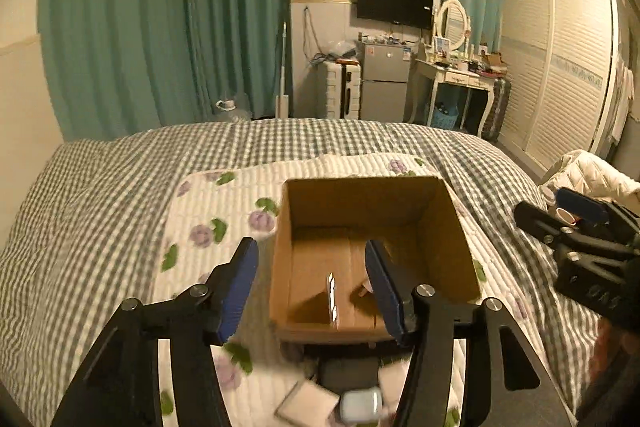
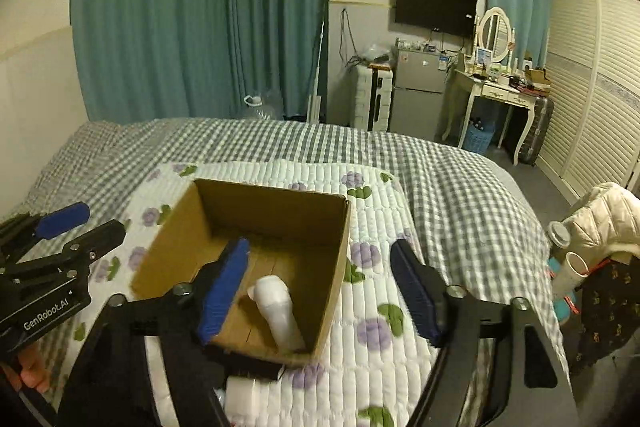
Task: Organize rigid objects
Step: 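Carry both held items over the cardboard box and open both tools to drop them, then grasp the red-capped white bottle with right tool while left tool grasps white charger cube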
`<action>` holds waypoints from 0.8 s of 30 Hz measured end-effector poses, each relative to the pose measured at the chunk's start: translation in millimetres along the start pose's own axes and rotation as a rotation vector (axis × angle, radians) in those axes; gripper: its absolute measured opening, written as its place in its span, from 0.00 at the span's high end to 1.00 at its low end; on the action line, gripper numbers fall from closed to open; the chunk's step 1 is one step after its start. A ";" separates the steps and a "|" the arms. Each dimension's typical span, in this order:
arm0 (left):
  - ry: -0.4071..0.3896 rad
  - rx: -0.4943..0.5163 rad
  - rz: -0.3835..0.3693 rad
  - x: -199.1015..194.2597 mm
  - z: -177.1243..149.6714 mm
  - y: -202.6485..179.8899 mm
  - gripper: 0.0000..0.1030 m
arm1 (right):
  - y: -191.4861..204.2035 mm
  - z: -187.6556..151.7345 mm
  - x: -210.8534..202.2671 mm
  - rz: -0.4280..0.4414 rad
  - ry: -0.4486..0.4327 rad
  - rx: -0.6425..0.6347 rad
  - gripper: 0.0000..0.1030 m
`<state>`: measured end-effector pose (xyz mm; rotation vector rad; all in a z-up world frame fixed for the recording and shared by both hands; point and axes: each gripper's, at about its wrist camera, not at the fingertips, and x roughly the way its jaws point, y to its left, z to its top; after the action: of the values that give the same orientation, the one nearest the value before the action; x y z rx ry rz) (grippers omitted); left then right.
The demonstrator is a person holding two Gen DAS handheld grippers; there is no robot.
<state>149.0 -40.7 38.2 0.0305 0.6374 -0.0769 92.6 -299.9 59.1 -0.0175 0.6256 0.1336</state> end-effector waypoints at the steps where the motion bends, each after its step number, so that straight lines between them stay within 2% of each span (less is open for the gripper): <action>1: -0.001 -0.006 0.006 -6.3 -3.7 3.0 0.32 | 1.8 -3.3 -6.9 0.001 0.005 0.000 0.19; 2: -0.003 -0.010 0.009 -12.0 -8.7 5.6 0.22 | 4.7 -9.2 -16.4 0.002 0.017 -0.002 0.15; 4: -0.006 -0.020 0.014 -22.6 -21.2 10.8 0.09 | 9.9 -20.5 -25.9 0.005 0.033 -0.008 0.03; 5: -0.010 -0.030 0.020 -27.6 -29.9 13.6 0.03 | 13.9 -27.8 -30.8 0.003 0.037 -0.012 0.00; 6: -0.010 -0.037 0.023 -29.7 -36.2 16.2 0.01 | 16.9 -34.1 -33.8 -0.005 0.043 -0.014 0.00; 12: 0.034 -0.009 0.023 -20.2 -88.8 24.2 0.00 | 37.2 -87.5 -24.3 -0.005 0.134 -0.016 0.00; 19: 0.144 0.053 0.015 22.2 -143.5 26.1 0.00 | 44.1 -163.0 34.0 -0.020 0.322 -0.027 0.00; 24: 0.212 0.068 -0.006 46.3 -169.5 31.1 0.00 | 54.3 -187.7 62.9 0.007 0.393 -0.055 0.00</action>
<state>88.1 -3.7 -125.4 0.1031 0.8468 -0.1022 26.6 -249.2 -128.5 -0.0966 1.0143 0.1561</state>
